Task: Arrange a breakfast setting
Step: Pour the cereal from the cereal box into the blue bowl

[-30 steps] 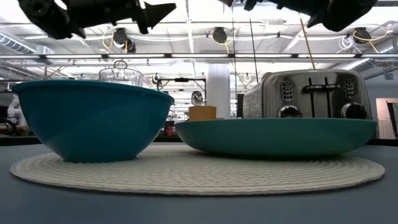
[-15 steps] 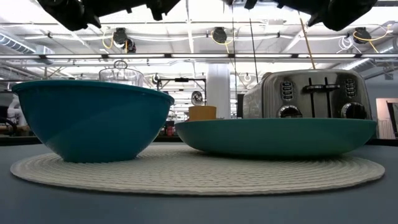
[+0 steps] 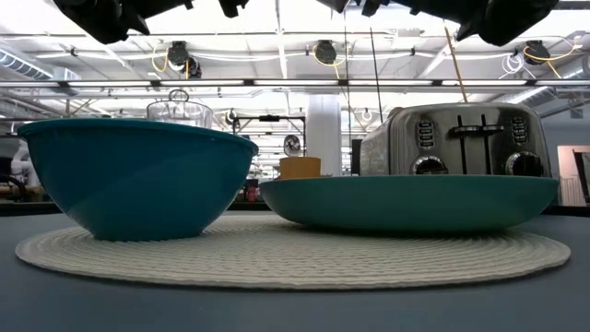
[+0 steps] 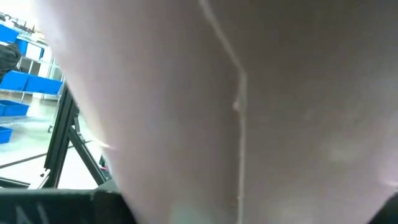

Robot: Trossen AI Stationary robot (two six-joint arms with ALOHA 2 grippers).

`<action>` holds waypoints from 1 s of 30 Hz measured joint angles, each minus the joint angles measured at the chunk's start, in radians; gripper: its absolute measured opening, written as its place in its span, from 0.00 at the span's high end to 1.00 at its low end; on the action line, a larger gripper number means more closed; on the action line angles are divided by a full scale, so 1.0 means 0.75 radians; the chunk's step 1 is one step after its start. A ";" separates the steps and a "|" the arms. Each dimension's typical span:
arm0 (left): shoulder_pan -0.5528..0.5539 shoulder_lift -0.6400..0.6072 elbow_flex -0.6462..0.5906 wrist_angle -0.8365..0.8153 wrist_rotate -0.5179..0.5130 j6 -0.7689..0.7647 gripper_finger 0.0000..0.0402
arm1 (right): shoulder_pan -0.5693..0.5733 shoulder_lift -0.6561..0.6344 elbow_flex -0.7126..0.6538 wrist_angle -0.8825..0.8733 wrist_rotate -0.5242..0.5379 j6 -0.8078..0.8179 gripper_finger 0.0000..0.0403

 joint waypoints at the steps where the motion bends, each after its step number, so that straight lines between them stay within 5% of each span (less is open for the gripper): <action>1: 0.000 0.000 -0.001 0.004 0.000 0.000 0.02 | 0.000 0.000 0.000 -0.008 0.000 0.000 0.47; 24: 0.001 -0.001 -0.002 0.005 -0.023 0.043 0.02 | 0.000 -0.001 0.003 -0.122 -0.003 0.042 0.47; 30: 0.001 -0.001 -0.002 0.005 -0.010 0.080 0.16 | 0.001 0.000 0.002 -0.125 -0.006 0.042 0.47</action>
